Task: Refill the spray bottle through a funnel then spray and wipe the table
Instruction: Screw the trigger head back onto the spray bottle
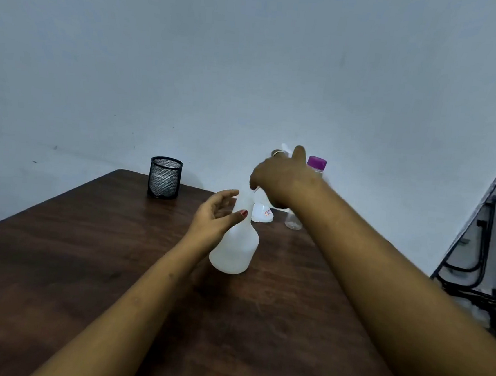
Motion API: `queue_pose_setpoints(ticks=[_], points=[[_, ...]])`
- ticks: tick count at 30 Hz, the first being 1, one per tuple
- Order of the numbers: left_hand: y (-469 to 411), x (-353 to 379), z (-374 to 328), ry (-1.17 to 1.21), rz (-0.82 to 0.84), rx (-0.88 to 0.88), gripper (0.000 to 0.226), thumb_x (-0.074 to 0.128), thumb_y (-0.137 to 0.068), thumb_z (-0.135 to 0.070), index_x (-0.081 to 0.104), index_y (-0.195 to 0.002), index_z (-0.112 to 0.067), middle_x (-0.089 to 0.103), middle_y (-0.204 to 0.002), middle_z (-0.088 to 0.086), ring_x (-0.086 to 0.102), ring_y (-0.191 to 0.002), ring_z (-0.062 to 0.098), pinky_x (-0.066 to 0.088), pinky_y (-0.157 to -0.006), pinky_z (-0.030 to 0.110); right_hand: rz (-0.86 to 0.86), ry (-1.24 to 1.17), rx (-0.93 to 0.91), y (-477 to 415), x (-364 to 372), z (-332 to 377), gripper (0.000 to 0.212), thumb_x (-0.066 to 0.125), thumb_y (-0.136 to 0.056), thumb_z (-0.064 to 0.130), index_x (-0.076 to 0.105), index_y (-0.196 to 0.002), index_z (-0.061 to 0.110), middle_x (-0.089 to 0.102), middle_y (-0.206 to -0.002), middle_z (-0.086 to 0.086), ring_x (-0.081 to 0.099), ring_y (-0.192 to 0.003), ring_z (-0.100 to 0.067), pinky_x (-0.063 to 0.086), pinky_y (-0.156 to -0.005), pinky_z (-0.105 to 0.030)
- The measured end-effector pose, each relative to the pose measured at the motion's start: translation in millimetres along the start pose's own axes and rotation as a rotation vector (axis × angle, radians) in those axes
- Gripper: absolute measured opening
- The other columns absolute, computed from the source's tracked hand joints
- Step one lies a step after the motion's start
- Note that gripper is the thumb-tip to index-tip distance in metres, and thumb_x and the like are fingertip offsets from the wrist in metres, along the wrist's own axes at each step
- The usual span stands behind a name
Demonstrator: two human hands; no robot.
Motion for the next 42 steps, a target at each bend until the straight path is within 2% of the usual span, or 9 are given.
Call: queue_pose_setpoints(ticks=[5, 8, 13, 16, 19, 24, 32, 35, 42], points=[[-11.0, 10.2, -6.9, -0.024, -0.006, -0.006, 0.033, 0.067, -0.084, -0.011, 0.06, -0.115, -0.018, 0.064, -0.111, -0.003, 0.06, -0.097, 0.003, 0.047, -0.073, 0.011, -0.21, 0.088, -0.119, 3.9, 13.4, 22.9, 0.038, 0.057, -0.086, 0.009, 0.053, -0.12, 0.024, 0.056, -0.115, 0.007, 0.038, -0.128, -0.023, 0.027, -0.1, -0.052], [-14.4, 12.0, -7.0, -0.06, -0.061, -0.022, 0.024, 0.068, -0.084, -0.016, 0.059, -0.104, -0.025, 0.063, -0.101, -0.008, 0.059, -0.099, 0.008, 0.045, -0.08, 0.022, -0.365, -0.013, -0.18, 7.4, 19.9, 19.6, 0.052, 0.058, -0.085, 0.006, 0.037, -0.131, 0.019, 0.045, -0.127, -0.001, 0.046, -0.12, -0.024, 0.035, -0.096, -0.048], [-16.4, 8.8, 3.4, -0.049, -0.08, -0.025, 0.024, 0.072, -0.079, -0.017, 0.057, -0.091, -0.032, 0.066, -0.105, 0.006, 0.061, -0.104, 0.021, 0.049, -0.091, 0.041, -0.487, -0.109, -0.348, 8.9, 16.4, 26.1, 0.064, 0.059, -0.075, -0.004, 0.038, -0.131, 0.019, 0.038, -0.133, -0.005, 0.039, -0.12, -0.026, 0.041, -0.069, -0.03], [-15.3, 10.5, 2.3, -0.02, -0.06, 0.001, 0.027, 0.071, -0.079, -0.012, 0.059, -0.093, -0.032, 0.066, -0.104, 0.001, 0.06, -0.103, 0.018, 0.049, -0.087, 0.033, -0.376, -0.46, -0.316, 8.1, 13.4, 17.3, 0.069, 0.057, -0.071, -0.009, 0.04, -0.129, 0.025, 0.032, -0.135, -0.001, 0.028, -0.124, -0.023, 0.044, -0.065, -0.029], [-13.7, 13.4, -0.9, 0.003, -0.055, -0.003, 0.033, 0.067, -0.083, -0.007, 0.058, -0.11, -0.025, 0.064, -0.105, -0.007, 0.058, -0.099, 0.007, 0.044, -0.076, 0.019, -0.226, -0.863, -0.254, -1.2, 21.3, -2.3, 0.065, 0.068, -0.07, 0.0, 0.046, -0.124, 0.029, 0.039, -0.126, 0.001, 0.039, -0.115, -0.019, 0.047, -0.078, -0.027], [-13.0, 13.2, 3.2, 0.042, -0.093, -0.009, 0.029, 0.07, -0.081, -0.011, 0.061, -0.107, -0.023, 0.066, -0.107, 0.0, 0.062, -0.102, 0.014, 0.049, -0.082, 0.024, -0.328, -1.369, -0.156, -4.0, 48.5, -20.9, 0.041, 0.07, -0.075, 0.004, 0.062, -0.112, 0.019, 0.059, -0.106, 0.009, 0.055, -0.101, -0.004, 0.041, -0.071, -0.002], [-8.0, 14.0, 9.3, 0.123, -0.117, 0.032, 0.026, 0.069, -0.081, -0.008, 0.063, -0.103, -0.02, 0.07, -0.099, -0.004, 0.066, -0.094, 0.008, 0.051, -0.08, 0.023, -0.637, -1.792, 0.047, -6.7, 87.7, 13.0, 0.046, 0.069, -0.084, 0.013, 0.057, -0.12, 0.04, 0.047, -0.133, 0.001, 0.053, -0.116, -0.003, 0.049, -0.086, -0.011], [-5.8, 15.1, 13.2, 0.15, -0.133, 0.022, 0.026, 0.069, -0.082, -0.011, 0.062, -0.106, -0.017, 0.071, -0.101, 0.0, 0.067, -0.097, 0.012, 0.053, -0.083, 0.028, -0.623, -2.017, 0.099, -7.8, 100.5, 28.3, 0.061, 0.068, -0.087, 0.013, 0.042, -0.123, 0.054, 0.062, -0.116, -0.004, 0.064, -0.104, -0.014, 0.056, -0.088, -0.035], [-5.5, 15.7, 18.1, 0.12, -0.149, 0.074, 0.03, 0.069, -0.082, -0.008, 0.06, -0.107, -0.02, 0.068, -0.109, 0.0, 0.064, -0.104, 0.013, 0.052, -0.089, 0.031, -0.586, -2.082, 0.162, -12.0, 110.3, 31.6, 0.066, 0.072, -0.083, 0.016, 0.036, -0.122, 0.055, 0.07, -0.105, 0.0, 0.066, -0.104, -0.015, 0.05, -0.099, -0.045]])
Point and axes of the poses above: each hand's wrist, its own y-axis away from the middle knuckle, its own x-axis out of the palm, z = x × y, the point moved 4 cm from there along -y, towards the middle knuckle
